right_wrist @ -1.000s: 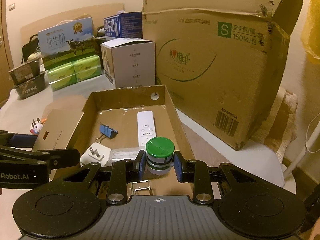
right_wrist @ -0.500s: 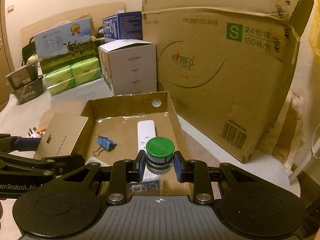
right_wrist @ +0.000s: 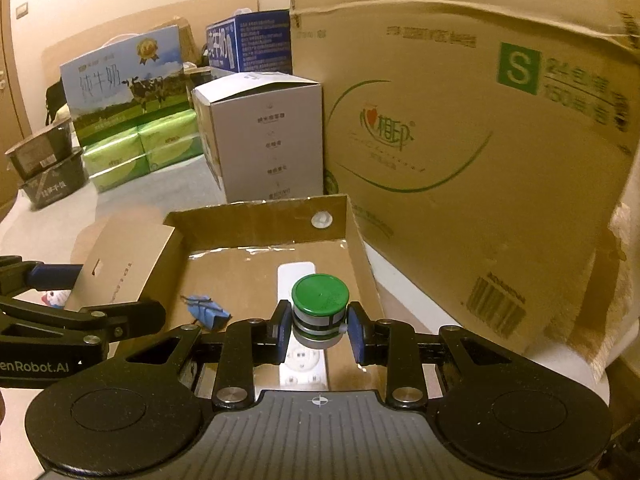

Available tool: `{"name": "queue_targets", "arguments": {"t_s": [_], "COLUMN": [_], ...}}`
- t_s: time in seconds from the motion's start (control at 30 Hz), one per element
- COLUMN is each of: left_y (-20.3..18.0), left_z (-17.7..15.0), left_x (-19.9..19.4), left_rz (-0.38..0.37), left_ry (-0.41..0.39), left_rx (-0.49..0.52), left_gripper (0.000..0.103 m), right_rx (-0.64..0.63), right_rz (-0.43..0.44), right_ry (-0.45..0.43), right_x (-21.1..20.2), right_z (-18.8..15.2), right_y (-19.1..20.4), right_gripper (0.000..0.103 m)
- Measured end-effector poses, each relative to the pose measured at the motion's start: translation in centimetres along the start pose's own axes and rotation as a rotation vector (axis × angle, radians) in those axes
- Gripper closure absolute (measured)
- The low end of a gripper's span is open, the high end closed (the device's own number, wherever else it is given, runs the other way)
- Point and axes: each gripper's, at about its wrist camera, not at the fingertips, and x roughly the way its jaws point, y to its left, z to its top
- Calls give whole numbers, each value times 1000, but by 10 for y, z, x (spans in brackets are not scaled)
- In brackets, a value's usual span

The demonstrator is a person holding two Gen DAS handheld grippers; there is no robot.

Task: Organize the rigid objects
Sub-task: 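Lower the gold panel and green jar into the tray with both tools, then open both tools to release the panel and jar into the tray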

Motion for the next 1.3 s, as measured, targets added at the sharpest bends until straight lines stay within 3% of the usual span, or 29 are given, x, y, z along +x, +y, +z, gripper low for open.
{"name": "queue_targets", "arguments": {"t_s": [0.57, 0.83, 1.3], "left_y": [10, 18, 38], "left_z": [12, 11, 3], "left_x": [28, 10, -5], "left_rz": [-18, -7, 27], "left_ry": [29, -13, -16], "left_rx": [-2, 8, -17], "left_gripper": [15, 13, 13], "right_rx": [8, 24, 35], "right_rz": [8, 16, 35], "right_ry": [57, 64, 62], "right_x": [34, 33, 30], "right_z": [4, 3, 6], "right_y": [1, 0, 9], "right_gripper": [73, 73, 73]}}
